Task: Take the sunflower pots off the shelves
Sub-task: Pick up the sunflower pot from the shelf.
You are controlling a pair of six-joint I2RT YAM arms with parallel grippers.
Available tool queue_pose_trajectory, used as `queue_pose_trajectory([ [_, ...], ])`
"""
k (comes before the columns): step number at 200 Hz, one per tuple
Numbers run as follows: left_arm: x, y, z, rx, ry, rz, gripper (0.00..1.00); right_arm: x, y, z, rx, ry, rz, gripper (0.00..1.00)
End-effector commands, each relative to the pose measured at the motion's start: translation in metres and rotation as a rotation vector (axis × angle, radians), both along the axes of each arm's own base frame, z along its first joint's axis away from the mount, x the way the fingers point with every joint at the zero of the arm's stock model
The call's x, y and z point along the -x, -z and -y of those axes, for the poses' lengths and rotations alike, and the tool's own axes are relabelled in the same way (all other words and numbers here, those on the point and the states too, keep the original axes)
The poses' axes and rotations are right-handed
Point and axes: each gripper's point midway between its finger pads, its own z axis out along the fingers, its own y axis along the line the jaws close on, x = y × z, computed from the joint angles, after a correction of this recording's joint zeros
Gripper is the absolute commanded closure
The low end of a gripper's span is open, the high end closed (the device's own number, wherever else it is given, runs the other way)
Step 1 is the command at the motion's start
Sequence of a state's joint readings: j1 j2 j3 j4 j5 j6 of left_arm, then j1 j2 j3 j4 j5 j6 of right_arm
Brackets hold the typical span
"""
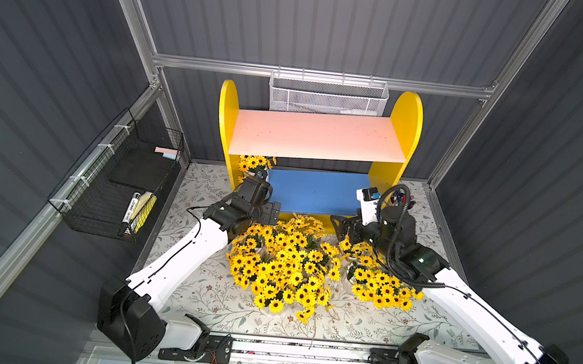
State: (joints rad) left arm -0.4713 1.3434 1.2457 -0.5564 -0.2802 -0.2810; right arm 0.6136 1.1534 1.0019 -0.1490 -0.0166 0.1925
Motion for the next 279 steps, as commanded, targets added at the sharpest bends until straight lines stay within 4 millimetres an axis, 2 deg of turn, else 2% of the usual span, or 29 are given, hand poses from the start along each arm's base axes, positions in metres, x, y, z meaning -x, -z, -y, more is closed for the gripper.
queue_pose_trajectory([
  [1,0.005,-0.023,-0.010,0.012,0.012,0.037,0.01,-0.009,-0.005,-0.047,-0.055,-0.197,0.020,0.01],
  [18,0.012,-0.023,-0.022,0.015,0.012,0.017,0.01,-0.027,0.001,-0.072,-0.064,-0.263,0.044,0.01],
  [52,0.030,-0.015,-0.050,-0.013,-0.013,-0.014,0.01,-0.070,0.003,-0.109,-0.067,-0.308,0.113,0.01],
  [70,0.037,-0.013,-0.056,0.016,-0.026,-0.010,0.01,-0.089,0.004,-0.130,-0.071,-0.350,0.150,0.01],
  [97,0.045,-0.019,-0.070,0.007,-0.062,0.024,0.01,-0.121,0.021,-0.162,-0.079,-0.406,0.182,0.01],
  [144,0.057,-0.019,-0.072,-0.019,-0.026,0.036,0.01,-0.144,0.038,-0.211,-0.101,-0.537,0.239,0.01],
  [211,0.060,-0.015,-0.072,-0.021,-0.008,0.054,0.01,-0.189,0.067,-0.259,-0.073,-0.529,0.262,0.01],
  [232,0.063,-0.016,-0.072,-0.016,-0.002,0.073,0.01,-0.205,0.077,-0.263,-0.029,-0.472,0.230,0.01],
  [251,0.065,-0.016,-0.071,-0.009,0.007,0.077,0.01,-0.208,0.082,-0.266,-0.020,-0.469,0.242,0.01],
  [279,0.065,-0.015,-0.070,0.000,0.010,0.078,0.01,-0.206,0.080,-0.270,-0.031,-0.488,0.261,0.01],
])
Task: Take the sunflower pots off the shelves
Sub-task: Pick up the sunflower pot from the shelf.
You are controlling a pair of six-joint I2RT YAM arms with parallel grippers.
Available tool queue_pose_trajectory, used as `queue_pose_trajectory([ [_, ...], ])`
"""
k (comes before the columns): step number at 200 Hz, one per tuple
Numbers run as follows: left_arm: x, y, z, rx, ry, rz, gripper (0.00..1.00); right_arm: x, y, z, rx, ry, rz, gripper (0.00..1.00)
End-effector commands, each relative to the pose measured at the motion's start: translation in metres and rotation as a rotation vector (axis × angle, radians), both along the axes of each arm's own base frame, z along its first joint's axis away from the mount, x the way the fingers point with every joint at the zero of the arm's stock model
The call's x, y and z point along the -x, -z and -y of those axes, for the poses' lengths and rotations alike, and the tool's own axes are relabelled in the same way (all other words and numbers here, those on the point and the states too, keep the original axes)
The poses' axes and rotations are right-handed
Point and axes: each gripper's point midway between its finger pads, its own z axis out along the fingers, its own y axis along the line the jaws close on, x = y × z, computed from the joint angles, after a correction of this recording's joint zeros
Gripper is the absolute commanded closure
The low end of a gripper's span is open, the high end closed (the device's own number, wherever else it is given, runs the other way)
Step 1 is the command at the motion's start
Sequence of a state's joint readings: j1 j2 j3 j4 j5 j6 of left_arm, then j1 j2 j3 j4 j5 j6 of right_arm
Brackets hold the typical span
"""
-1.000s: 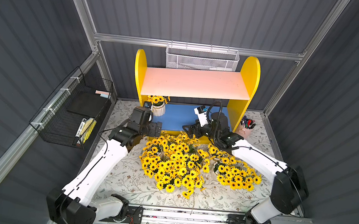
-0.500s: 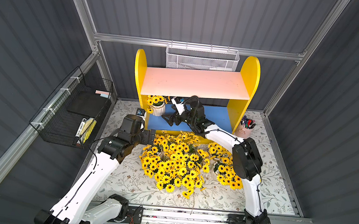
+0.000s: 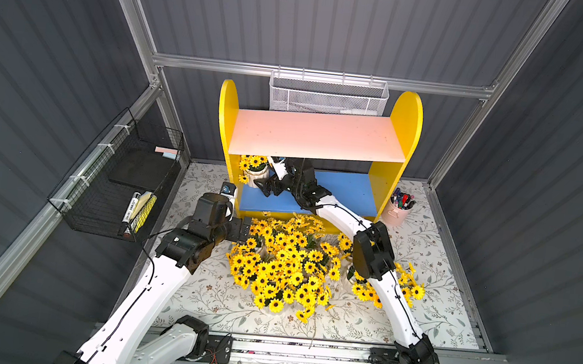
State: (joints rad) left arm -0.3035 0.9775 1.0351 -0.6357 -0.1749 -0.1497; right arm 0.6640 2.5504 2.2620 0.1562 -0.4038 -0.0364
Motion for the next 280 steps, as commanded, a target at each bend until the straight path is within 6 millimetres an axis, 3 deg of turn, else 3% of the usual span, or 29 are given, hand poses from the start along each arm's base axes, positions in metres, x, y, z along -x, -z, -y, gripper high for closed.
queue_pose_trajectory([
  [1,-0.001,-0.003,0.001,0.011,0.017,0.024,0.01,-0.001,-0.006,-0.003,0.008,-0.001,0.035,0.01],
  [23,0.000,-0.004,0.003,0.017,0.025,0.027,0.00,-0.006,-0.005,-0.004,0.004,-0.001,0.064,0.01],
  [81,0.001,-0.003,0.002,0.005,0.035,0.052,0.01,0.005,0.000,-0.028,-0.035,-0.096,0.083,0.01],
  [138,0.000,-0.002,0.003,0.005,0.043,0.065,0.01,0.019,-0.008,-0.045,-0.026,-0.117,0.158,0.01],
  [165,0.001,-0.002,0.002,0.003,0.044,0.072,0.00,0.027,-0.015,-0.049,-0.028,-0.121,0.182,0.09],
  [187,0.002,-0.003,0.002,0.001,0.043,0.076,0.01,0.030,-0.025,-0.045,-0.050,-0.111,0.192,0.22],
  [221,0.003,-0.004,0.002,0.005,0.044,0.080,0.01,0.028,-0.034,-0.036,-0.059,-0.067,0.211,0.31],
  [235,0.003,-0.004,0.002,0.006,0.044,0.083,0.01,0.030,-0.039,-0.032,-0.065,-0.052,0.217,0.39],
  [280,0.005,-0.006,0.003,0.016,0.048,0.091,0.01,0.033,-0.051,-0.003,-0.056,0.001,0.212,0.41],
])
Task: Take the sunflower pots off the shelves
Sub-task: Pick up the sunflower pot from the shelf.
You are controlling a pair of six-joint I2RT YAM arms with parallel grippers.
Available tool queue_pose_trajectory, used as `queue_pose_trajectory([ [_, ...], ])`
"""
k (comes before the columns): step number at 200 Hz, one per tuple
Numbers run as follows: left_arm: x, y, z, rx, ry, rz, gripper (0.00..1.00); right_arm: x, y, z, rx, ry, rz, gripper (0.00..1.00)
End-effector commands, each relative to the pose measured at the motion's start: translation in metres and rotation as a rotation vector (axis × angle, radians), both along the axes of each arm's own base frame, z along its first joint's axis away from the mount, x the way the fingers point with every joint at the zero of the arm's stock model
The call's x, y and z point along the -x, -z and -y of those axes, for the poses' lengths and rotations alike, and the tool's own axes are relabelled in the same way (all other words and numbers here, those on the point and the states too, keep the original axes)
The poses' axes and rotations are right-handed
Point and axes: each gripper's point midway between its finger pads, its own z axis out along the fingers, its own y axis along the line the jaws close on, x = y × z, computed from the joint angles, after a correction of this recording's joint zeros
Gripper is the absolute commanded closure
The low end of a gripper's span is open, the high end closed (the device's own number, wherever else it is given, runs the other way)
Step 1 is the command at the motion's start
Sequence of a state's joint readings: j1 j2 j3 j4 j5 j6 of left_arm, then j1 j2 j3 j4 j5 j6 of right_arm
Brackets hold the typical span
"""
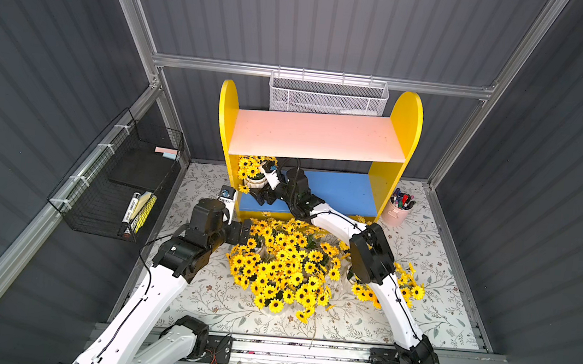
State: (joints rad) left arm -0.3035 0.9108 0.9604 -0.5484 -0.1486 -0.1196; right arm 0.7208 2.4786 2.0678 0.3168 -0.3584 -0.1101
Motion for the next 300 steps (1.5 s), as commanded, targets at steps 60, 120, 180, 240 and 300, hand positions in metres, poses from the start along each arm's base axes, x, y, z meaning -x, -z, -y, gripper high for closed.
queue_pose_trajectory([
  [60,0.004,-0.004,0.002,0.024,0.022,0.021,0.01,0.005,-0.052,0.076,-0.066,0.106,0.078,0.41],
  [120,0.004,-0.001,0.006,0.040,0.038,0.016,0.01,0.031,-0.046,0.110,-0.009,0.109,0.089,0.01],
  [180,0.004,0.002,0.006,0.038,0.037,0.013,0.01,0.029,-0.052,0.126,-0.037,0.195,0.126,0.01],
  [240,0.005,0.001,0.005,0.034,0.037,0.019,0.01,0.017,-0.037,0.108,-0.037,0.153,0.094,0.01],
  [300,0.005,0.003,0.006,0.033,0.041,0.015,0.01,0.006,-0.038,0.101,-0.073,0.163,0.091,0.01],
])
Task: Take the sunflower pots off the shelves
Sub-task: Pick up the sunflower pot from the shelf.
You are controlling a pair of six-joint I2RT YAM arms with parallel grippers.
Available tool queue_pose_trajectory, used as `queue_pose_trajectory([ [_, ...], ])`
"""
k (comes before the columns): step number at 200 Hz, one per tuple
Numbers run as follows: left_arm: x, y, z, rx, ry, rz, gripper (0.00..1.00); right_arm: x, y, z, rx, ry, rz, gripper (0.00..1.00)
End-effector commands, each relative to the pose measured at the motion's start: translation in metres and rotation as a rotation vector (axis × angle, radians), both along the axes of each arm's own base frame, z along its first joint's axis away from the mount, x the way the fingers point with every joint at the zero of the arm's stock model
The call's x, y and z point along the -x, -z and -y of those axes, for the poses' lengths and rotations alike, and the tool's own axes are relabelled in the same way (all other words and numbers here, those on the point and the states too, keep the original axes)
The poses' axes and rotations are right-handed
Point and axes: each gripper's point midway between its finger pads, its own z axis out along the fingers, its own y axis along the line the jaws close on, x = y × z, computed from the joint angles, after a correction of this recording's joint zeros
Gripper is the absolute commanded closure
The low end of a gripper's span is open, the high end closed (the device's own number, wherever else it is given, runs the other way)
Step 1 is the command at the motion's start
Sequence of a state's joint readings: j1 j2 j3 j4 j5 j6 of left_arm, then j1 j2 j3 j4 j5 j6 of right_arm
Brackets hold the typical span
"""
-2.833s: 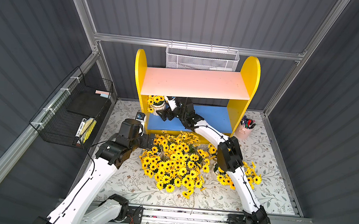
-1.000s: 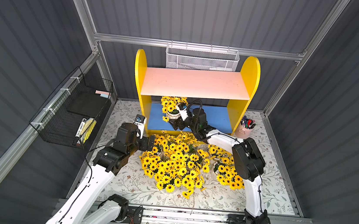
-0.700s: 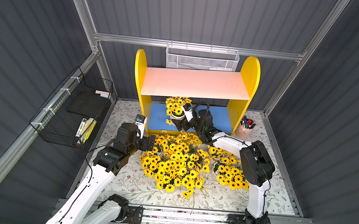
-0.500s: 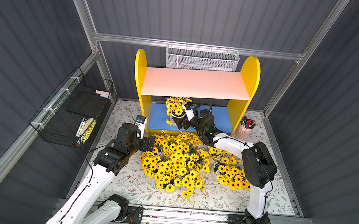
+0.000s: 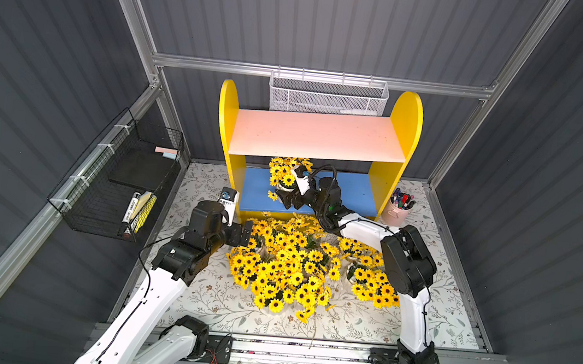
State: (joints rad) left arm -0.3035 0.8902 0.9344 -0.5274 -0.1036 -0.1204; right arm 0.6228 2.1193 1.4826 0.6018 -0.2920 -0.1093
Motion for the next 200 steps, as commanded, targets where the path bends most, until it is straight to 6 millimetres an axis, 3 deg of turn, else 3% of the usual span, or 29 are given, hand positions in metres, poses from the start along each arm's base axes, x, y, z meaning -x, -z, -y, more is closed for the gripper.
queue_pose_trajectory([
  [1,0.001,0.000,-0.001,0.004,0.004,0.008,0.01,-0.005,-0.017,-0.005,-0.040,-0.002,0.042,0.01],
  [32,0.001,0.001,-0.001,0.000,0.004,0.009,0.00,-0.004,-0.020,-0.007,-0.054,-0.012,0.046,0.02],
  [55,0.001,0.001,-0.002,-0.003,0.003,0.012,0.01,-0.001,-0.022,-0.004,-0.050,-0.014,0.051,0.19],
  [75,0.001,0.001,-0.001,-0.002,0.006,0.012,0.00,0.004,-0.026,-0.002,-0.050,-0.016,0.069,0.48],
  [94,0.001,0.002,0.000,0.004,0.010,0.008,0.01,0.010,-0.035,0.002,-0.056,-0.017,0.090,1.00],
  [126,0.001,0.002,0.007,0.026,0.043,-0.001,0.01,0.024,-0.062,0.014,-0.079,0.015,0.144,1.00],
  [160,-0.001,-0.001,0.025,0.074,0.129,0.004,0.01,0.055,-0.097,0.033,-0.102,0.036,0.212,1.00],
  [200,0.001,-0.002,0.044,0.117,0.227,-0.007,0.00,0.094,-0.100,0.050,-0.062,0.056,0.205,1.00],
])
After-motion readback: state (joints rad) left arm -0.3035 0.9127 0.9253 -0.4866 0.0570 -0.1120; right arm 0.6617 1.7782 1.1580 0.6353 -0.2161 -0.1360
